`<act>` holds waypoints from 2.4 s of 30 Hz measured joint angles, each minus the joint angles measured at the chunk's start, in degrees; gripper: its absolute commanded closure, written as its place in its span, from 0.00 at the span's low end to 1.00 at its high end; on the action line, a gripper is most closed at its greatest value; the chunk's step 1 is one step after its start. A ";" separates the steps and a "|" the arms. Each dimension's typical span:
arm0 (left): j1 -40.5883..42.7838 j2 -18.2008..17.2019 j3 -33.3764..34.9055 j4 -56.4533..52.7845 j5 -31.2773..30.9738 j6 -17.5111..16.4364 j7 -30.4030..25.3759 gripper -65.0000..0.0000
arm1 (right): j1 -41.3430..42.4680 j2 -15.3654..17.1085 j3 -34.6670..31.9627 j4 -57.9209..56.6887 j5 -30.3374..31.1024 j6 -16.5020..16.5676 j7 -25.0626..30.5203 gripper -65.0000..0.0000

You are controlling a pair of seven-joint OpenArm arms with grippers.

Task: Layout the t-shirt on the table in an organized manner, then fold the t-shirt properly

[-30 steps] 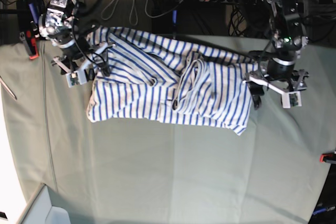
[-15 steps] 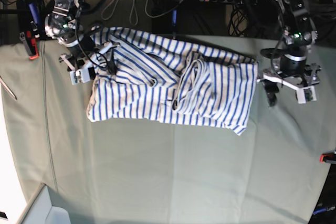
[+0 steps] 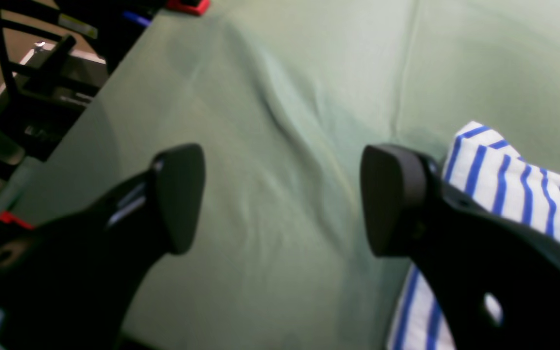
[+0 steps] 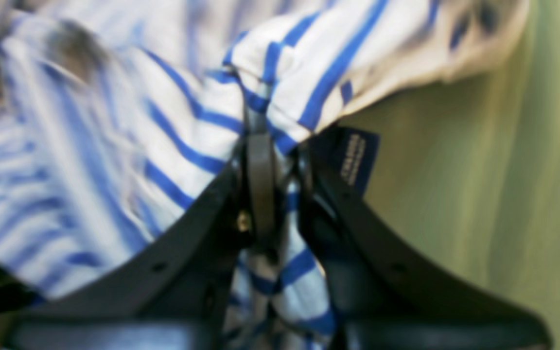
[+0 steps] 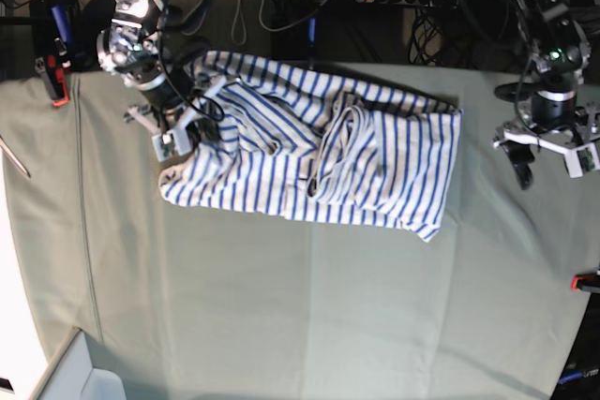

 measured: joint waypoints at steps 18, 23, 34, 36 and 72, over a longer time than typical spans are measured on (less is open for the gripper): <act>-0.02 -0.90 -10.32 0.55 0.02 0.00 -0.17 0.26 | 1.33 1.09 -33.11 19.45 -0.42 -0.02 -20.17 1.00; 1.16 -1.20 -14.05 0.55 -0.13 0.07 -0.39 0.26 | 7.93 1.05 -43.47 14.40 0.28 -0.02 -19.45 1.00; 6.71 -1.14 -15.15 0.55 -0.46 -0.17 -0.35 0.26 | 20.70 1.27 -48.46 -4.72 0.13 -0.02 -14.29 1.00; 7.34 -1.18 -15.17 0.55 -0.37 -0.17 -0.37 0.26 | 21.90 1.27 -48.46 -6.64 0.13 -0.02 -13.27 1.00; 5.20 -1.05 -15.04 0.11 -0.11 -0.17 -0.17 0.25 | 13.40 5.11 -33.99 8.13 -0.22 0.02 -14.03 0.40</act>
